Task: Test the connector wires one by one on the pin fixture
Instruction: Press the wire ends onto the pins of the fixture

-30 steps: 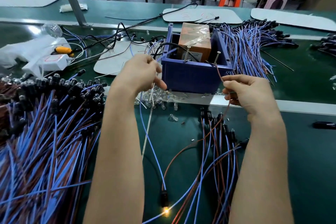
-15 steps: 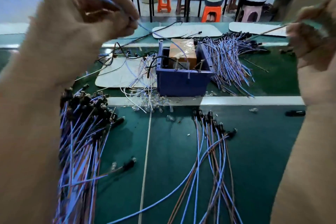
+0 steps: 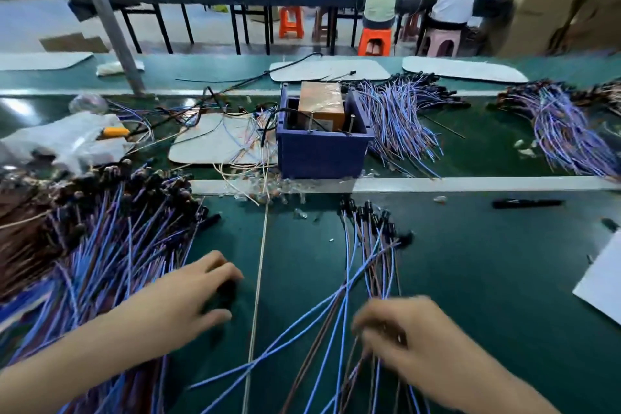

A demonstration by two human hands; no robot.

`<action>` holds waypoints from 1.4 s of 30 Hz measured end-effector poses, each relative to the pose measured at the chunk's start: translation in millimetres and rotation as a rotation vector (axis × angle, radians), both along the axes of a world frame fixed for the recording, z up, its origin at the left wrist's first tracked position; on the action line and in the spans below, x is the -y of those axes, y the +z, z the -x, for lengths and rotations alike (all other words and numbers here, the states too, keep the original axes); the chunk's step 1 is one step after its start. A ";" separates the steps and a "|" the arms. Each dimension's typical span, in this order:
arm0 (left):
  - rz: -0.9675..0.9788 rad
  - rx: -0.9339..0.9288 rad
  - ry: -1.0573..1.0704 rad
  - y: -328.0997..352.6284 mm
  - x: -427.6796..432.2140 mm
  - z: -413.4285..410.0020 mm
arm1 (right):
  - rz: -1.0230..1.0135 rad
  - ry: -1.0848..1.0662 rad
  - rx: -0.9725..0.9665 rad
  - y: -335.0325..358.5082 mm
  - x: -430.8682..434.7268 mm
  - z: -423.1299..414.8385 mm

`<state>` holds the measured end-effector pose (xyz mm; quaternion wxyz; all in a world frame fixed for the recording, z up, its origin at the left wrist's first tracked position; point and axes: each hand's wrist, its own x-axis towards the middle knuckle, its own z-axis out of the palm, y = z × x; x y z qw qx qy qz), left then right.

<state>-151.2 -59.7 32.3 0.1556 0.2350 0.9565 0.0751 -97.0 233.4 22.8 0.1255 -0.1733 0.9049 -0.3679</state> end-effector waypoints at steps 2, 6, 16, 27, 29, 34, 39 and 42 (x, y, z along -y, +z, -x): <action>0.124 -0.051 0.042 -13.6 0.1 2.6 | 0.016 -0.273 -0.165 -8.0 -4.6 13.3; 0.137 -0.205 0.100 -25.9 -0.7 11.9 | 0.135 -0.380 -0.156 -3.2 4.3 31.6; -0.561 -0.454 -0.530 43.9 -64.1 -14.3 | 1.230 -0.040 1.032 24.7 97.2 42.5; -0.447 -0.375 -0.825 9.5 -63.3 -23.0 | 1.356 -0.475 0.453 44.2 41.3 86.2; -0.684 -0.275 -0.574 17.0 -65.7 -13.6 | 1.266 -0.439 0.415 37.9 42.3 82.4; -1.194 0.160 0.250 42.5 -92.1 33.5 | 1.068 -0.454 0.267 27.1 55.3 75.6; -1.361 0.270 0.457 39.3 -122.6 60.7 | 1.066 -0.548 0.123 24.7 53.1 80.0; -1.605 0.373 0.548 44.4 -132.7 84.3 | 1.036 -0.552 0.159 16.3 53.1 79.1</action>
